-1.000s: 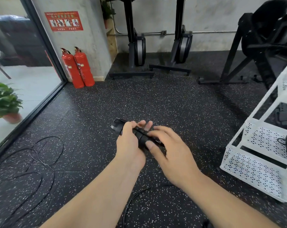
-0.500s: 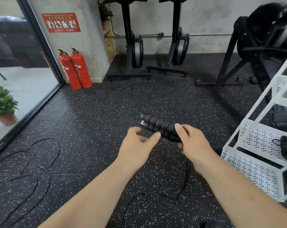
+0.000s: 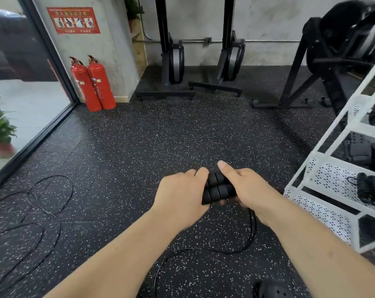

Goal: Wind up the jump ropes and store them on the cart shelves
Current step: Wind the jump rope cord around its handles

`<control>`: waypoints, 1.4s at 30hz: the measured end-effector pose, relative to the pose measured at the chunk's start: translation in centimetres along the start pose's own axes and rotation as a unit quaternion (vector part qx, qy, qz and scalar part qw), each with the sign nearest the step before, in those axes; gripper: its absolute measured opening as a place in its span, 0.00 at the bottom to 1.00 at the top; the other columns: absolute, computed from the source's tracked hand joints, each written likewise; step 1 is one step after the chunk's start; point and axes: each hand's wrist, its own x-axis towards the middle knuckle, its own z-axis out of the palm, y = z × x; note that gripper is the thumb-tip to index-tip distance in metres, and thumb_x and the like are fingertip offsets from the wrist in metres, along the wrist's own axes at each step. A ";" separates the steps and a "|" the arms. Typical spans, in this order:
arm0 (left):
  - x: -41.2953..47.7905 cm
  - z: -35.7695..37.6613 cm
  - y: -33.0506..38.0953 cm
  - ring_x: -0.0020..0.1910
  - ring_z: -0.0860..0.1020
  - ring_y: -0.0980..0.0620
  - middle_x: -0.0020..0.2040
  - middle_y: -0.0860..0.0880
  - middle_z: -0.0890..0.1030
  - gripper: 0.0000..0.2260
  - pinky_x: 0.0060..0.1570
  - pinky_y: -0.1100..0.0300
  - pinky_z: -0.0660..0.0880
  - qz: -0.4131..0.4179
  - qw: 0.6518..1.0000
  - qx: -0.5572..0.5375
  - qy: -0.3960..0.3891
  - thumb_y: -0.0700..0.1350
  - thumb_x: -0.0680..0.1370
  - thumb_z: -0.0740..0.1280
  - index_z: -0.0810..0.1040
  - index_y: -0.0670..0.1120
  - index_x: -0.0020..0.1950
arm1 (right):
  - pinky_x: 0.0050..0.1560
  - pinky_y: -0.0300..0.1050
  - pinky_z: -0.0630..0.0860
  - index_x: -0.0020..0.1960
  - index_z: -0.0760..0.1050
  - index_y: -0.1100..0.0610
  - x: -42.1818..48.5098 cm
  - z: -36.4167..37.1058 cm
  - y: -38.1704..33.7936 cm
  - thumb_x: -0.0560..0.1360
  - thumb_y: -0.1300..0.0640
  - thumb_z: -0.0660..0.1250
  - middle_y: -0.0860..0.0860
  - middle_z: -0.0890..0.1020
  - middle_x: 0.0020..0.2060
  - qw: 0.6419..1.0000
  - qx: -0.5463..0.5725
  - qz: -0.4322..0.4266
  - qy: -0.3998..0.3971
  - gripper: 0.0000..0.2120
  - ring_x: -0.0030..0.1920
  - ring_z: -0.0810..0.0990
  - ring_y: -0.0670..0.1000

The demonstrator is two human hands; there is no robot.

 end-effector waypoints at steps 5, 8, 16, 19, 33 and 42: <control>-0.5 -0.5 -0.4 0.48 0.79 0.55 0.52 0.60 0.78 0.29 0.50 0.53 0.79 -0.001 0.995 -0.104 -0.008 0.78 0.72 0.65 0.69 0.61 0.64 | 0.45 0.45 0.70 0.43 0.84 0.55 -0.1 -0.1 0.6 0.83 0.33 0.59 0.46 0.83 0.29 0.998 0.056 -0.018 0.027 0.29 0.31 0.78 0.40; -0.7 -0.6 -0.8 0.50 0.79 0.56 0.54 0.61 0.79 0.28 0.53 0.53 0.78 0.037 0.989 -0.138 -0.038 0.75 0.73 0.66 0.68 0.62 0.66 | 0.42 0.43 0.68 0.44 0.84 0.56 -0.4 -0.3 1.1 0.84 0.34 0.58 0.50 0.82 0.29 0.997 0.065 -0.037 0.007 0.29 0.28 0.77 0.38; -0.2 -0.7 -1.5 0.47 0.80 0.53 0.49 0.58 0.79 0.20 0.48 0.53 0.79 0.053 0.994 -0.092 -0.022 0.69 0.76 0.66 0.68 0.61 0.61 | 0.29 0.34 0.66 0.47 0.86 0.61 -0.4 0.4 2.1 0.85 0.35 0.53 0.59 0.82 0.31 0.990 0.118 -0.077 -0.023 0.34 0.25 0.71 0.45; -0.1 -1.1 -2.1 0.46 0.78 0.55 0.48 0.59 0.78 0.16 0.47 0.54 0.78 0.035 0.994 -0.100 -0.009 0.66 0.76 0.67 0.70 0.61 0.59 | 0.33 0.44 0.61 0.51 0.83 0.63 0.3 -0.4 2.9 0.84 0.31 0.49 0.55 0.80 0.32 0.989 0.091 -0.097 -0.059 0.39 0.28 0.64 0.48; 0.1 -1.2 -4.2 0.40 0.79 0.56 0.41 0.59 0.80 0.17 0.48 0.52 0.80 -0.052 0.984 -0.170 -0.031 0.68 0.76 0.70 0.73 0.62 0.59 | 0.25 0.41 0.57 0.40 0.81 0.53 1.9 0.9 4.3 0.86 0.42 0.62 0.43 0.64 0.20 0.989 -0.054 -0.100 0.095 0.22 0.22 0.58 0.44; 0.4 -0.8 -5.0 0.43 0.76 0.50 0.41 0.59 0.77 0.16 0.44 0.54 0.74 -0.115 0.986 -0.123 -0.012 0.66 0.77 0.69 0.72 0.60 0.59 | 0.30 0.44 0.64 0.43 0.80 0.50 1.2 2.3 3.8 0.87 0.41 0.56 0.46 0.73 0.24 0.970 -0.208 -0.114 0.048 0.22 0.24 0.68 0.44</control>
